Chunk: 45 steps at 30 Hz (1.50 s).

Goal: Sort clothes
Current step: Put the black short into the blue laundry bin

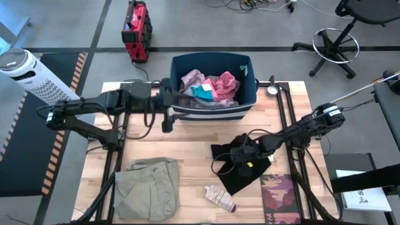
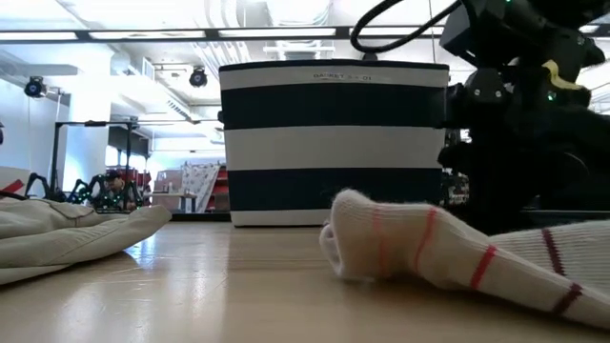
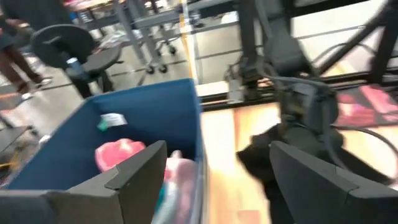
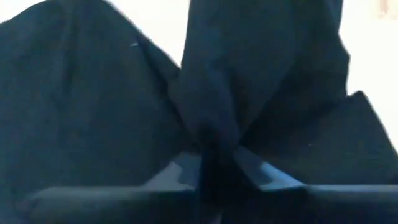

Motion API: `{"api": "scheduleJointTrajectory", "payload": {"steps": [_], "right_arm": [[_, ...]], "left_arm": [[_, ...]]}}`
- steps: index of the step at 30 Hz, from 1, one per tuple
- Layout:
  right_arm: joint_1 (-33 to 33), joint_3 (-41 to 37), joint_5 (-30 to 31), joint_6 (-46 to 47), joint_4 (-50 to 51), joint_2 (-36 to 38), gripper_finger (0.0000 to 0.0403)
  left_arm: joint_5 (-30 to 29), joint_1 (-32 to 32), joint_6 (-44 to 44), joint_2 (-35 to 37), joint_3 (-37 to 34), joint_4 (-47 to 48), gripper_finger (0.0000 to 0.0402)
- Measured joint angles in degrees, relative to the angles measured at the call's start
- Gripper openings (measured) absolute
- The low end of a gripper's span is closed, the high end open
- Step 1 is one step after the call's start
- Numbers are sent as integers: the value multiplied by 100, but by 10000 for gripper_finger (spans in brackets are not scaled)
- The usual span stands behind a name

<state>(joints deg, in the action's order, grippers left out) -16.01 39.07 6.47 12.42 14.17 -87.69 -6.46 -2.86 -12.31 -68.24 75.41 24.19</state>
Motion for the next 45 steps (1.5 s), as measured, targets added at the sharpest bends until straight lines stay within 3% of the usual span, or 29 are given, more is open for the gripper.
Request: {"api": "scheduleJointTrajectory", "payload": {"steps": [9,16,22,26,30,37,45], "right_arm": [[-97,867,-183,-555,395,654,3],[-138,2117,322,-1221,1010,1114,1],[-163,3482,1477,-1949,1289,1169,1],[-140,4313,2373,-2908,1258,1125,1],[68,5063,2751,-3868,1067,1065,0],[1124,5764,2604,-4823,416,967,0],[3039,5864,1081,-4206,632,472,0]], "left_arm": [[-2,781,262,828,-1588,-1357,251],[-18,1283,329,1357,-2701,-2437,242],[-55,1371,342,1617,-3407,-3268,244],[-61,1371,339,1727,-3697,-3572,244],[-68,1371,340,1815,-3810,-3610,238],[-68,1376,290,1864,-3962,-3699,229],[-66,1379,187,1913,-3955,-3757,241]]}}
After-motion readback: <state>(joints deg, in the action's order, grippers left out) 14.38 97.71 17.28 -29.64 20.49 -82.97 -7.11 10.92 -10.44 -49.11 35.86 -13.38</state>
